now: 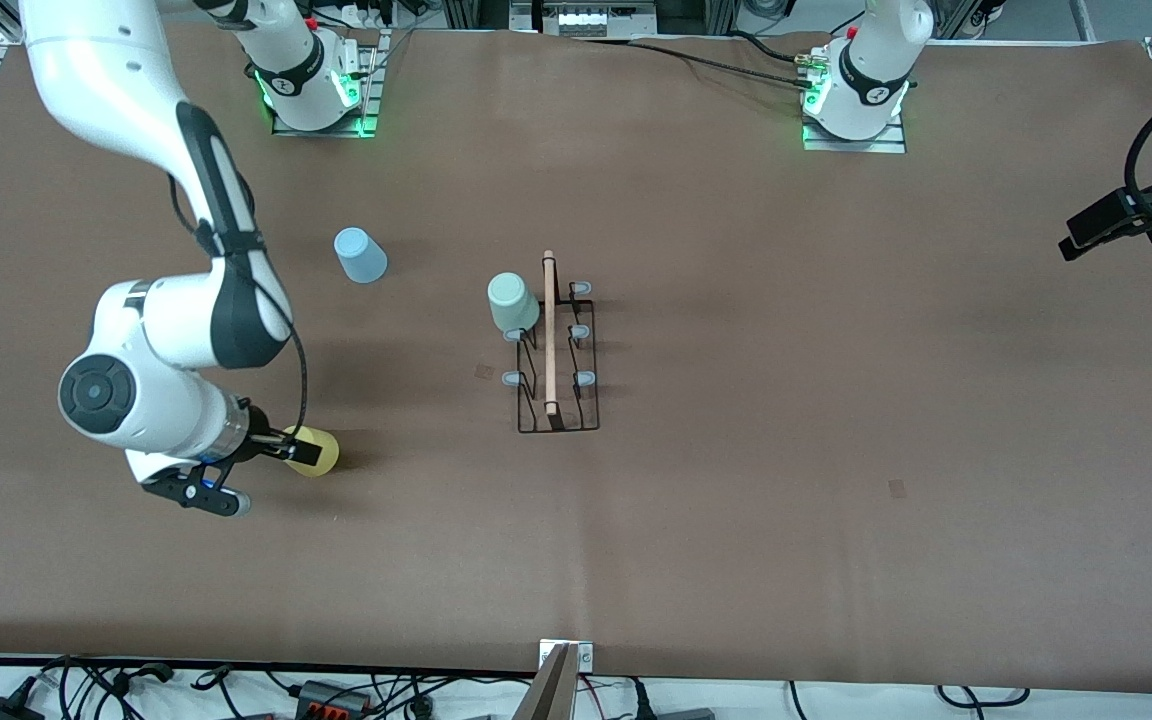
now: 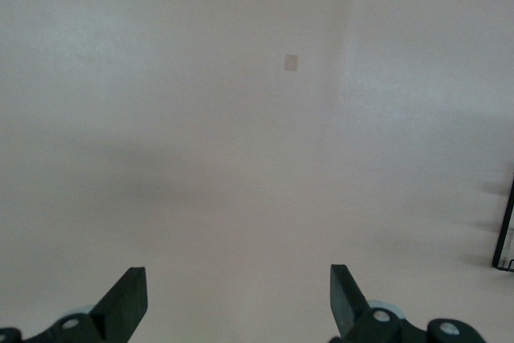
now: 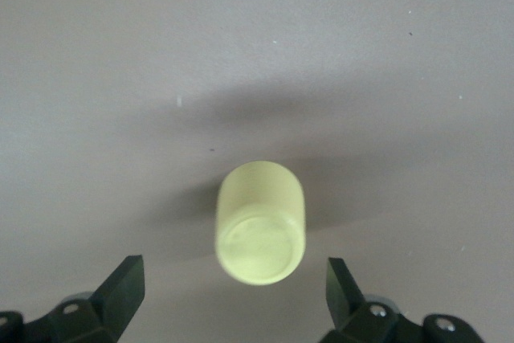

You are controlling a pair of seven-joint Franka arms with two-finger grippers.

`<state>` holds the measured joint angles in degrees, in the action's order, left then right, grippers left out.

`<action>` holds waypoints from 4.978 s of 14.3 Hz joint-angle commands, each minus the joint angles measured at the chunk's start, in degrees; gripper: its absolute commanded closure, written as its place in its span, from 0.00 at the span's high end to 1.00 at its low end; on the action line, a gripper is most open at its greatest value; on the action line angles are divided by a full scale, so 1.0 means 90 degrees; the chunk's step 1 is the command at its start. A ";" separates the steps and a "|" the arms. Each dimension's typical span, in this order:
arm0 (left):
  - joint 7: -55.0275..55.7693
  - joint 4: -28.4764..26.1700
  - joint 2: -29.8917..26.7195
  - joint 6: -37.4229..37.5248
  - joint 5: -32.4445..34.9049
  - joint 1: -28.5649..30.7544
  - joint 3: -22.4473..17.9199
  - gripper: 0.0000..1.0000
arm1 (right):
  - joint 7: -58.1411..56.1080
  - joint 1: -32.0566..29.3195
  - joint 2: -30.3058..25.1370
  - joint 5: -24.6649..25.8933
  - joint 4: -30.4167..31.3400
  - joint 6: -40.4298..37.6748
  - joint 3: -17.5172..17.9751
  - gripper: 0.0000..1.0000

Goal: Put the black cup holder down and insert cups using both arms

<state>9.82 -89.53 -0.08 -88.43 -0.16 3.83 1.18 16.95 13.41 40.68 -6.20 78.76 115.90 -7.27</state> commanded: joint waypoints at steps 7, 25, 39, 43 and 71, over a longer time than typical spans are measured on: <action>-0.0056 0.0056 0.0019 -0.0097 -0.0080 -0.0035 -0.0083 1.00 | -0.0731 -0.0122 0.0548 0.0055 -0.0128 0.0189 0.0076 1.00; -0.0124 0.0133 -0.0118 0.0363 -0.0754 -0.0103 0.0230 1.00 | -0.0605 -0.0093 -0.0016 -0.0033 -0.0850 -0.1616 0.0991 0.24; -0.0124 0.0504 0.0038 0.0372 -0.0676 -0.0132 0.0347 1.00 | 0.2823 0.0424 -0.0165 0.0015 -0.0997 -0.0760 0.2429 0.25; -0.0114 0.0485 0.0000 0.0508 -0.0578 -0.0123 0.0591 1.00 | 0.3087 0.0610 -0.0008 0.0045 -0.0997 -0.0505 0.2419 0.25; -0.0056 0.0348 0.0029 -0.0253 0.0164 0.0151 0.0699 1.00 | 0.2611 0.0387 -0.0046 0.0699 -0.1437 -0.1118 0.2214 1.00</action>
<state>9.77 -86.40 1.09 -91.17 0.77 5.10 7.03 43.40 19.51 42.07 -0.68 65.95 108.33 12.52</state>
